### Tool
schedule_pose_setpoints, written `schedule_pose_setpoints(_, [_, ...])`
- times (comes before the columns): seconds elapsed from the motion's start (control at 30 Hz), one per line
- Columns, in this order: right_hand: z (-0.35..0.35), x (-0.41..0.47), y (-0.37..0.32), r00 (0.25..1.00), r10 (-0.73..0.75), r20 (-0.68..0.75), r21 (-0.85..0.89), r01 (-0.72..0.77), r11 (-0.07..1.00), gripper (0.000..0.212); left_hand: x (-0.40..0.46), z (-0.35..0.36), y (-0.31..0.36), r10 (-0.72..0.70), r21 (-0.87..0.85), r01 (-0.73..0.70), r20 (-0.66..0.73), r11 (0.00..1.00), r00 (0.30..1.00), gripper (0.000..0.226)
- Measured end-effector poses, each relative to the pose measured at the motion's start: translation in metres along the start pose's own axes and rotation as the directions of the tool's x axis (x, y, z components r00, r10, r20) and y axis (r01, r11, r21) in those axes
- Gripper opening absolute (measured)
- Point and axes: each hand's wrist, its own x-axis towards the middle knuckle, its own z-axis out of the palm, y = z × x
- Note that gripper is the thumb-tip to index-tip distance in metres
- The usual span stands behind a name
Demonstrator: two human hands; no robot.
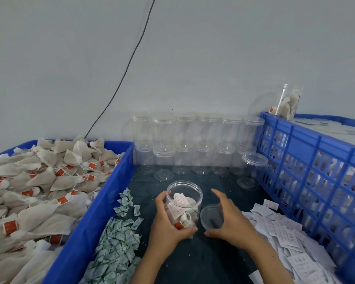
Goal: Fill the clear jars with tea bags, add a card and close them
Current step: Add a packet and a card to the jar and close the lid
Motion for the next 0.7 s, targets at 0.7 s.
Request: schedule_pose_setpoints(0.7, [-0.016,0.029,-0.066,0.935,-0.354,-0.032,0.277,0.348,0.895,0.062,-0.002,-0.002,0.006,0.059,0.202,-0.051,-0.030,0.978,0.998,0.090])
